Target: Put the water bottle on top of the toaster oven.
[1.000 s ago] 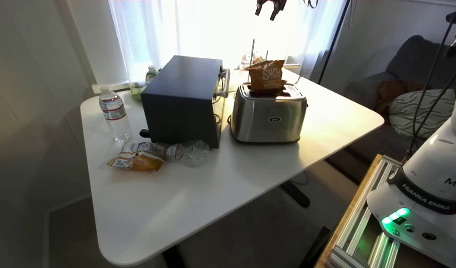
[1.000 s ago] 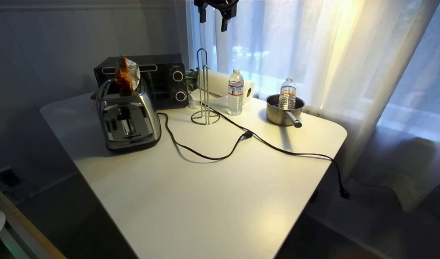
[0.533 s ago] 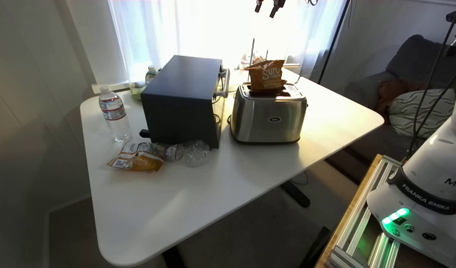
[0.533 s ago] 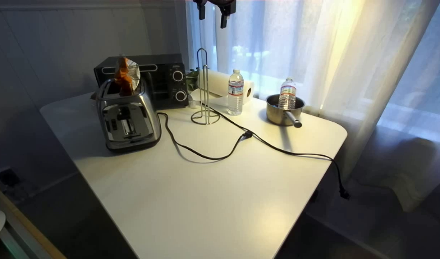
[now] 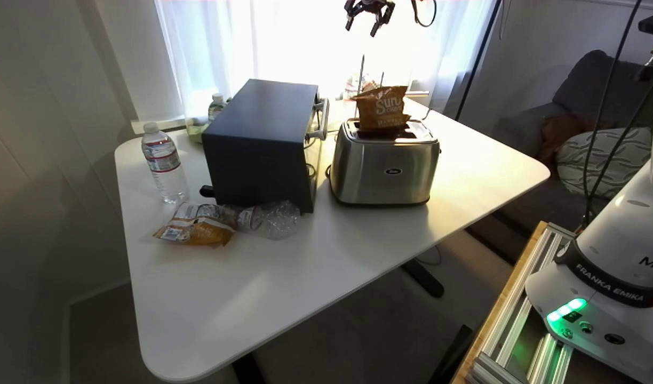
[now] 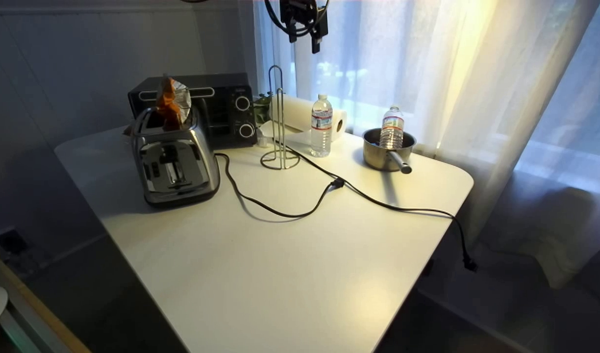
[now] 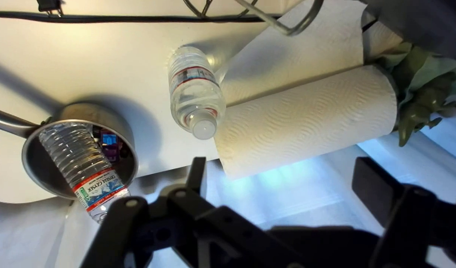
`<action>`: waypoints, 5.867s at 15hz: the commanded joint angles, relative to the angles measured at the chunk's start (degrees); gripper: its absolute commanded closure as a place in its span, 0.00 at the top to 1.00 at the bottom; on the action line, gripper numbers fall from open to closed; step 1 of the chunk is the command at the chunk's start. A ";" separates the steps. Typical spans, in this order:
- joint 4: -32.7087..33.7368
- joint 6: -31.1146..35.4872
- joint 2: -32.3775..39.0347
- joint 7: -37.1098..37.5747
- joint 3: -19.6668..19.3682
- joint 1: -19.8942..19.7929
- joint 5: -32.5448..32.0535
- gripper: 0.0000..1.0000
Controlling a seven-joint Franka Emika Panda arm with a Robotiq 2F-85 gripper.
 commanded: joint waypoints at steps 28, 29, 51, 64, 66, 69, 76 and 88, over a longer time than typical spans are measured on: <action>25.53 -7.93 22.72 6.80 3.90 -3.13 -13.52 0.54; 26.20 -7.92 23.20 6.89 4.03 -3.16 -13.43 0.55; 23.97 -5.73 19.27 6.79 4.12 -3.37 -13.02 0.08; -2.04 9.80 -3.56 -9.58 8.52 -0.52 -14.27 0.09; -6.74 12.74 -6.86 -12.72 9.35 0.05 -14.25 0.09; -14.02 17.03 -11.74 -16.12 10.17 0.93 -14.49 0.09; -17.71 17.99 -13.49 -17.39 11.25 1.10 -14.38 0.31; -26.78 18.13 -26.14 -16.18 11.16 4.45 -20.12 0.08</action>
